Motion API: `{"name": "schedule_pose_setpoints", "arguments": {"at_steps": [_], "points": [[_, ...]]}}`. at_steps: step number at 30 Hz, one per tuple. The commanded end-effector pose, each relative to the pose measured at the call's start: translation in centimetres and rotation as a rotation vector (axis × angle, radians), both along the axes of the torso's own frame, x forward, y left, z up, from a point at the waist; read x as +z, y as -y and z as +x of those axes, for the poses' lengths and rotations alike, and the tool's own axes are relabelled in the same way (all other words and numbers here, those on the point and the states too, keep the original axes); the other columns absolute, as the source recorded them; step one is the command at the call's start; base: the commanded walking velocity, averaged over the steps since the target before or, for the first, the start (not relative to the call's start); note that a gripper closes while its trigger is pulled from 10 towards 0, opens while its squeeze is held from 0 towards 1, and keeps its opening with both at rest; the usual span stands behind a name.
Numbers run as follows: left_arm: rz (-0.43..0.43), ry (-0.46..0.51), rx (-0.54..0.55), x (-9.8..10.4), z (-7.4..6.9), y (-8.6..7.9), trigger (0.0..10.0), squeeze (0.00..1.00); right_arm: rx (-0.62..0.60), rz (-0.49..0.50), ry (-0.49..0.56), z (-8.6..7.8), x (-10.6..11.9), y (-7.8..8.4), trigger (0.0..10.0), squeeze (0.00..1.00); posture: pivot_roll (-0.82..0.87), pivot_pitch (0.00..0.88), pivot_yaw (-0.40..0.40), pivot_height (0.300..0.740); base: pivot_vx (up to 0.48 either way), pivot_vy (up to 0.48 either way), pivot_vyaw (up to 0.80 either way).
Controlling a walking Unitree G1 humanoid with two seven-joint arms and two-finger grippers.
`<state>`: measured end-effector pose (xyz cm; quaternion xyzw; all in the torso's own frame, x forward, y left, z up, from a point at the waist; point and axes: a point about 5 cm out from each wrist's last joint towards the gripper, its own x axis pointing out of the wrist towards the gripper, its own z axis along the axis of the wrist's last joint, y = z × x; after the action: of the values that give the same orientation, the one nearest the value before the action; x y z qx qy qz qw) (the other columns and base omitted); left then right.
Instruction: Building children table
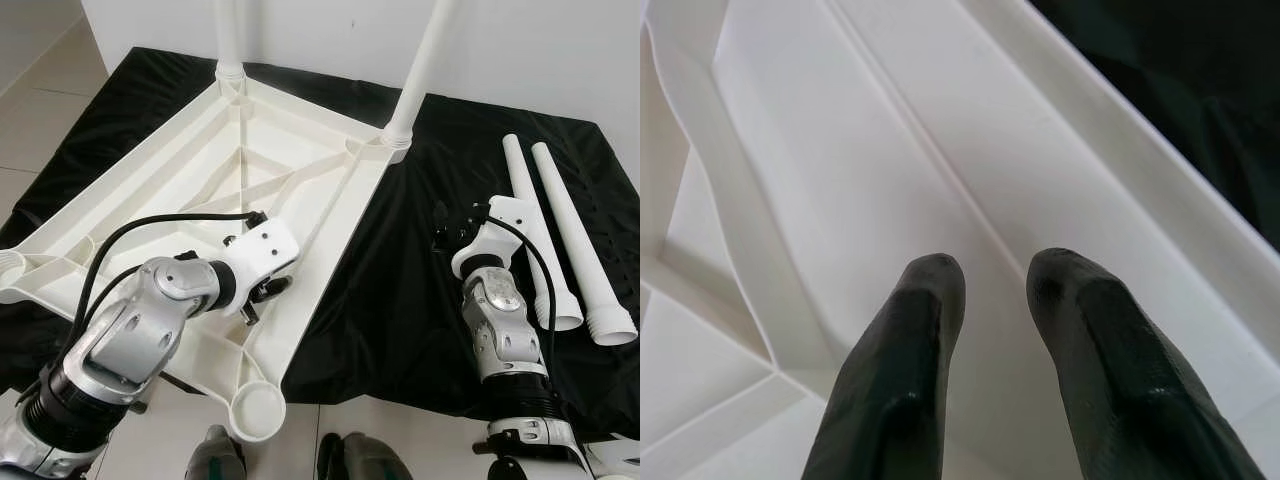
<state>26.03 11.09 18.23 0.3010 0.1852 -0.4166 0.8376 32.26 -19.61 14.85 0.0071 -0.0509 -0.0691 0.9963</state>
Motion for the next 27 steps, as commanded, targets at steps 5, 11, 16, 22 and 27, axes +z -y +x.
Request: {"name": "schedule_pose_setpoints", "arguments": {"at_steps": [5, 11, 16, 22, 27], "points": [[0.048, -0.030, 0.048, -1.8, -0.1, 0.3, 10.0, 0.00, 0.005, -0.003, -0.009, 0.0, -0.3, 0.1, 10.0, 0.00, 0.04, 0.080, -0.075, 0.740, 0.000, 0.000, 0.00], [0.056, -0.053, 0.062, -2.4, 0.0, 0.4, 10.0, 0.00, 0.049, -0.002, -0.011, -0.2, -0.3, -0.2, 10.0, 0.00, 0.03, 0.082, -0.075, 0.740, 0.000, 0.000, 0.00], [0.081, -0.082, 0.099, -3.3, 0.4, 0.4, 10.0, 0.00, 0.218, -0.016, -0.005, -1.5, -0.5, -1.1, 10.0, 0.00, 0.02, 0.086, -0.071, 0.740, 0.000, 0.000, 0.00], [0.076, -0.091, 0.161, -3.4, 1.0, 0.1, 10.0, 0.00, 0.352, -0.054, -0.020, -3.4, -1.1, -0.9, 10.0, 0.00, 0.01, 0.093, -0.063, 0.740, 0.000, 0.000, 0.00], [0.093, -0.092, 0.181, -3.5, 1.3, -0.1, 10.0, 0.00, 0.351, -0.059, -0.022, -3.8, -1.1, -0.6, 10.0, 0.00, 0.01, 0.099, -0.059, 0.740, 0.000, 0.000, 0.00]]}}
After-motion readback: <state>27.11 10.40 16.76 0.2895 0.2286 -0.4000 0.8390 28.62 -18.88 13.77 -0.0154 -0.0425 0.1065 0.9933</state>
